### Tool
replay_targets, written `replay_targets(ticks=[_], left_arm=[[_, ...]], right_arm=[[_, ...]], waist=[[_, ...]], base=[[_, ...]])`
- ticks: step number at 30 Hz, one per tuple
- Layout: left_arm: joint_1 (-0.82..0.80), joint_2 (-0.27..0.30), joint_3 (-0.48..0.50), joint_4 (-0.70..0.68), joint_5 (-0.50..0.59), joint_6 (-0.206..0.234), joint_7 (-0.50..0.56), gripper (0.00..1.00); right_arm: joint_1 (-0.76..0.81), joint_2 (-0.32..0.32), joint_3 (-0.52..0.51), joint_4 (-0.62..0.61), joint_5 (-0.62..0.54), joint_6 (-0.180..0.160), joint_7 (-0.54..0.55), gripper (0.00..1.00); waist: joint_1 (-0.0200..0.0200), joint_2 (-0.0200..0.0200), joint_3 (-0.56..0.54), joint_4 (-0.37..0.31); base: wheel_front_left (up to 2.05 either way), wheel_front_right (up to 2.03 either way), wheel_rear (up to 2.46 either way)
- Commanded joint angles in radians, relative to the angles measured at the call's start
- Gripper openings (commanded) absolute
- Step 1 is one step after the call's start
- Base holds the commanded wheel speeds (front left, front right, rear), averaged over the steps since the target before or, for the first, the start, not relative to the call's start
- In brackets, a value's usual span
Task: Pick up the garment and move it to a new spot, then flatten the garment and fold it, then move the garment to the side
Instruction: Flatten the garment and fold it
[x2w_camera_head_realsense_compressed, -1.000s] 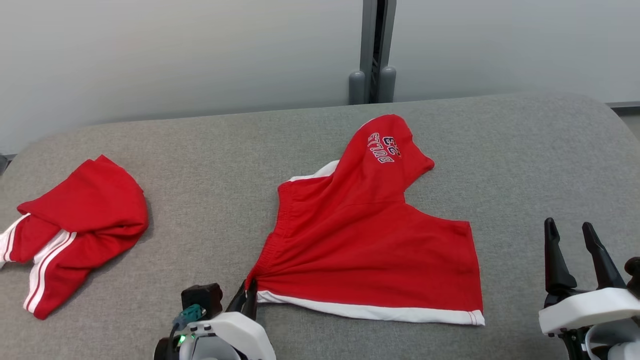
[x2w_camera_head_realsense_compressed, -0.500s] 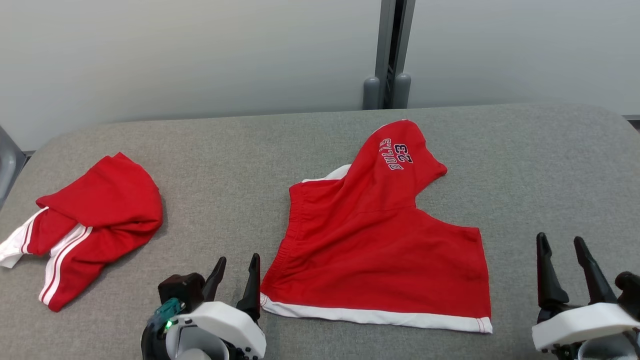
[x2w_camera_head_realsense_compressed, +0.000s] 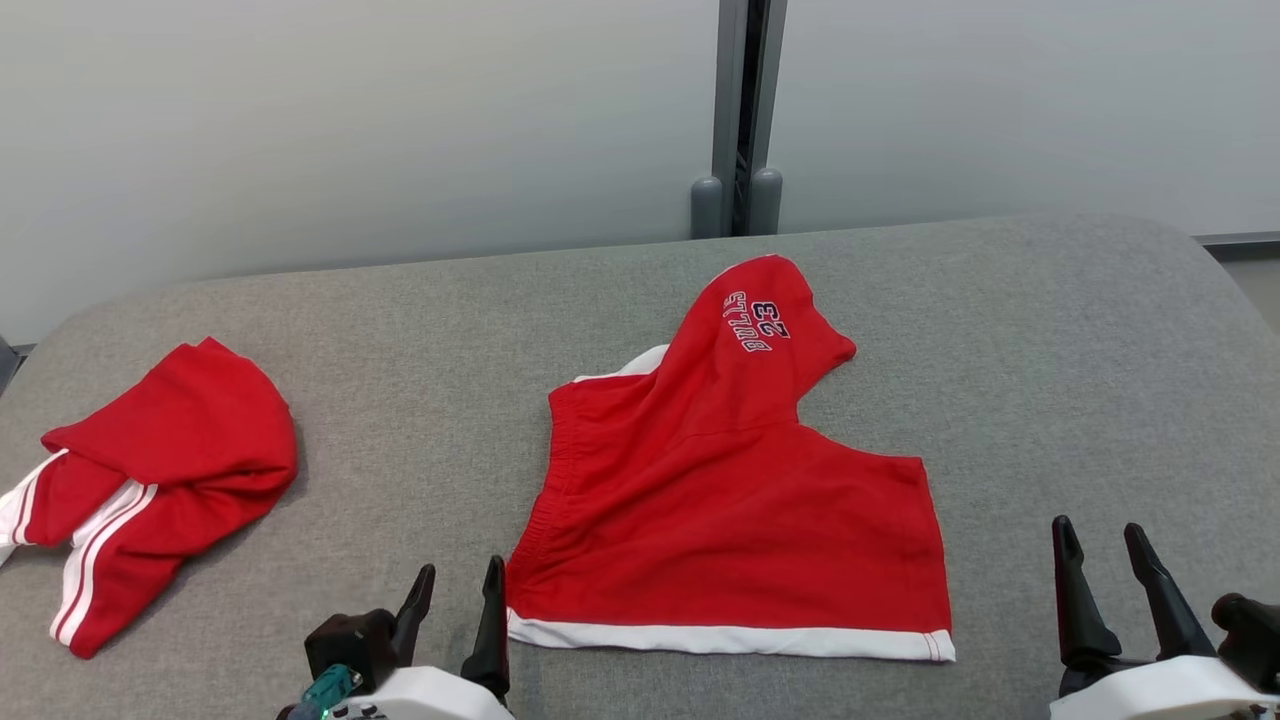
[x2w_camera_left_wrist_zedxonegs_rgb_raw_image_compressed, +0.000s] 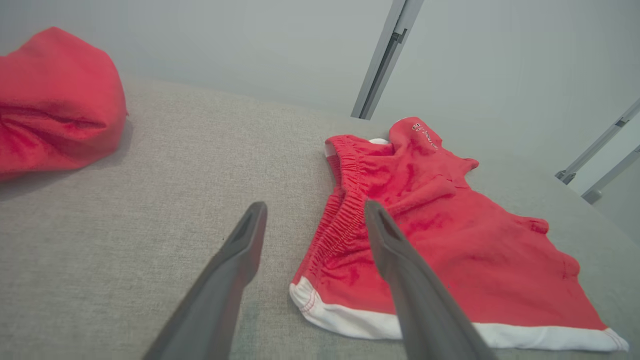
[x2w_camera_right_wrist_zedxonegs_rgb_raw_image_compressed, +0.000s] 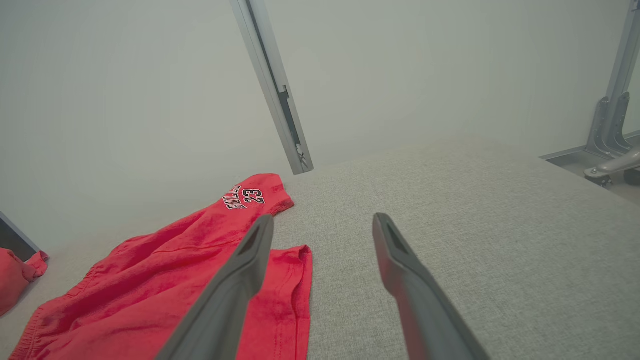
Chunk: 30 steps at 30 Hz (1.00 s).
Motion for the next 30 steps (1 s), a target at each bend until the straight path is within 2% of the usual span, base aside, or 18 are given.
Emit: replay_targets(ticks=[1, 16, 30], left_arm=[[0.004, 0.0, 0.004, 0.018, 0.007, 0.008, -0.005, 1.0], [-0.087, -0.031, -0.007, 0.277, -0.026, 0.035, 0.047, 1.0], [-0.127, -0.047, -0.003, 0.376, -0.073, -0.01, 0.028, 1.0]], right_arm=[[0.005, -0.006, 0.002, -0.006, 0.007, 0.0, -0.004, 1.0], [-0.016, -0.006, 0.04, -0.002, -0.004, 0.0, 0.009, 1.0], [0.015, -0.006, 0.078, -0.003, -0.009, 0.0, 0.042, 1.0]], waist=[[0.0, 0.0, 0.002, -0.004], [0.0, 0.0, 0.03, -0.069], [0.0, 0.0, 0.044, -0.06]], base=[[0.0, 0.0, 0.0], [0.0, 0.0, 0.0], [0.0, 0.0, 0.0]])
